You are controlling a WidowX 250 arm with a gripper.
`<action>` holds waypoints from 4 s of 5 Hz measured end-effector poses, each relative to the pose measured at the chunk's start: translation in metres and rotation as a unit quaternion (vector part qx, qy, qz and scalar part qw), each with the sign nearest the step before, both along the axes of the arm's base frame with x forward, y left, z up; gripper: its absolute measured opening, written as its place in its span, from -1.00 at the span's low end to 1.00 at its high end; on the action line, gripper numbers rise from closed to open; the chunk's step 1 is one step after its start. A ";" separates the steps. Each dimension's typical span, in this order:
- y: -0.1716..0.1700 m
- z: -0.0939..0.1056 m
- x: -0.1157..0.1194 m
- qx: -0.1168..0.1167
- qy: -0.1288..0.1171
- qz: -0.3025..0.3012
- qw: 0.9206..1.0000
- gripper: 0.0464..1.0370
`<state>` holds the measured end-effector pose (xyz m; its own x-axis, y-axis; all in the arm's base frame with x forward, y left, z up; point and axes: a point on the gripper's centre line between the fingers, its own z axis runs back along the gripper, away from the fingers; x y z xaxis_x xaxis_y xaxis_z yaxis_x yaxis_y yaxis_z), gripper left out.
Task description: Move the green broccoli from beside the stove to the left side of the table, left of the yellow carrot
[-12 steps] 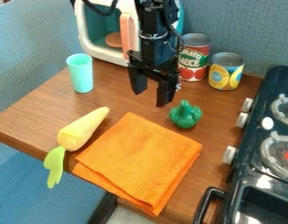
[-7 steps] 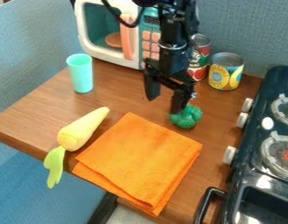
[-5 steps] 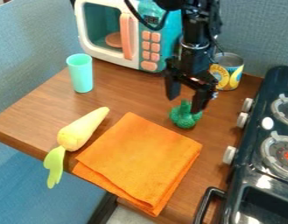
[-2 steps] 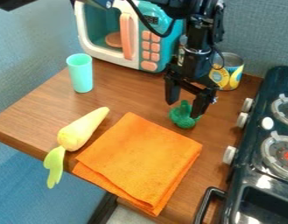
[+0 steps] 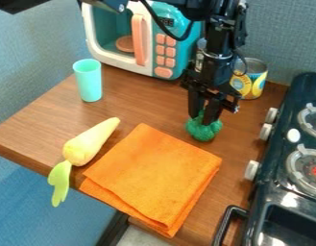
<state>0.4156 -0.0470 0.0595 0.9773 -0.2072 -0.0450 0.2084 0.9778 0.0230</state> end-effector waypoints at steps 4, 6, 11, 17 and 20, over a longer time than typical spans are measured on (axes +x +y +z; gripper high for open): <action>0.051 0.038 -0.046 -0.040 -0.040 0.011 0.998 -0.44; 0.123 0.050 -0.097 -0.054 -0.046 0.091 0.993 -0.44; 0.210 0.001 -0.129 0.020 0.052 0.214 0.975 -0.44; 0.219 -0.001 -0.129 0.016 0.055 0.246 0.968 0.86; 0.185 0.058 -0.131 0.041 -0.036 0.201 0.978 0.93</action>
<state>0.2847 0.1385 0.1177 0.9803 0.1958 0.0266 -0.1975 0.9745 0.1061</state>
